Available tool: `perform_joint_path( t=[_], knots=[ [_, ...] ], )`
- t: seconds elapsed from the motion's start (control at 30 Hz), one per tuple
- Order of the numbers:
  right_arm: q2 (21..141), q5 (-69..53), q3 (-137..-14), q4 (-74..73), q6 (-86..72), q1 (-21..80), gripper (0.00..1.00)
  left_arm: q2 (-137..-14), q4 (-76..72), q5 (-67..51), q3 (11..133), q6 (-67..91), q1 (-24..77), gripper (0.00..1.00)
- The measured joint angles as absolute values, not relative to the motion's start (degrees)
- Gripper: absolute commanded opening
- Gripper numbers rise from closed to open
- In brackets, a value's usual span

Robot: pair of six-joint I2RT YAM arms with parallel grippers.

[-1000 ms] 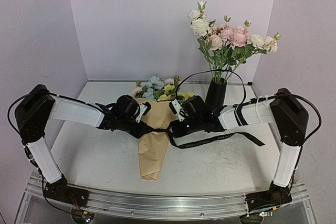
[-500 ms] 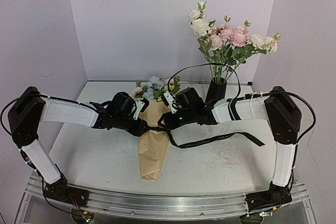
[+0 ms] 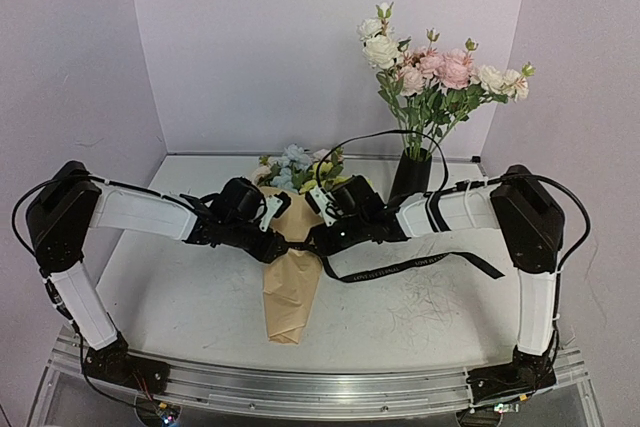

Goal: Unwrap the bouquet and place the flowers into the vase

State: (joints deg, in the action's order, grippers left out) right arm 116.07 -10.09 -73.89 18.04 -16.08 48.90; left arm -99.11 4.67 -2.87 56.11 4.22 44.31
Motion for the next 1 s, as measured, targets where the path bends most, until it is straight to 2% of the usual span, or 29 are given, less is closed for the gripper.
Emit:
perform_joint_path(
  t=[0.07,0.23,0.3,1.0],
  knots=[
    [116.1,-10.0,-73.9,17.9,-16.1,48.9,0.23,-99.7,4.7,-2.8,56.6,4.0,44.3,0.40],
    [116.1,-9.8,-73.9,17.9,-16.2,48.9,0.05,-100.0,5.0,-2.1,57.1,3.0,44.3,0.12],
    [116.1,-9.8,-73.9,18.0,-15.8,48.9,0.00,-100.3,5.1,-1.3,57.3,3.1,44.3,0.01],
    [109.8,-0.6,-65.7,18.5,-22.9,47.0,0.00,-98.1,6.2,6.7,54.3,12.1,41.4,0.00]
  ],
)
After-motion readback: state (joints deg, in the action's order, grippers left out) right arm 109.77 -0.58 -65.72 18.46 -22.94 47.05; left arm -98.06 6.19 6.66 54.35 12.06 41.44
